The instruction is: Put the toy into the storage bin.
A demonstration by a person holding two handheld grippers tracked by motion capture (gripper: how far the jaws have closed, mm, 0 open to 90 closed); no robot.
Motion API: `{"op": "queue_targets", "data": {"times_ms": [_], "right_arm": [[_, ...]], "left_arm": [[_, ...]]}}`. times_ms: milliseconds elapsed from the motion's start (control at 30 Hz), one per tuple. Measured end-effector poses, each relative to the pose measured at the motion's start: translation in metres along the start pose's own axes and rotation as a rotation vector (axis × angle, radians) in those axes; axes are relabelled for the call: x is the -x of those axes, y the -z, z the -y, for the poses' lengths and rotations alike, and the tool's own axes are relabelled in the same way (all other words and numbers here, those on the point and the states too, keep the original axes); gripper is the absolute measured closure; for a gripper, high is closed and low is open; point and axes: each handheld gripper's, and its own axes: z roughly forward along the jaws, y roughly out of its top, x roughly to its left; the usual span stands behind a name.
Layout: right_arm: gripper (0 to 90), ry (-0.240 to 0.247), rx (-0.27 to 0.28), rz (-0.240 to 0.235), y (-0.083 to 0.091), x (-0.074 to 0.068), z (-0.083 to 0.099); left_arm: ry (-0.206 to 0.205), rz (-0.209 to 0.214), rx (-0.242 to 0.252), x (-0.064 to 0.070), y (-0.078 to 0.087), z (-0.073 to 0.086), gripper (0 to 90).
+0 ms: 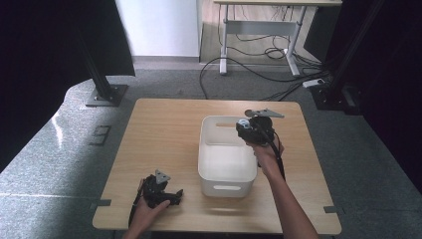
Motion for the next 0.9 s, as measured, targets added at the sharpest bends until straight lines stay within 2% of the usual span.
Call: {"op": "queue_targets", "data": {"times_ms": [367, 900], "right_arm": [[50.2, 0.006, -0.018, -0.009, -0.009, -0.008, 0.000], [50.2, 0.029, -0.036, -0.031, -0.023, -0.028, -0.004]], "left_arm": [[-0.001, 0.000, 0.000, 0.000, 0.000, 0.000, 0.3], [-0.001, 0.000, 0.000, 0.000, 0.000, 0.000, 0.3]]}}
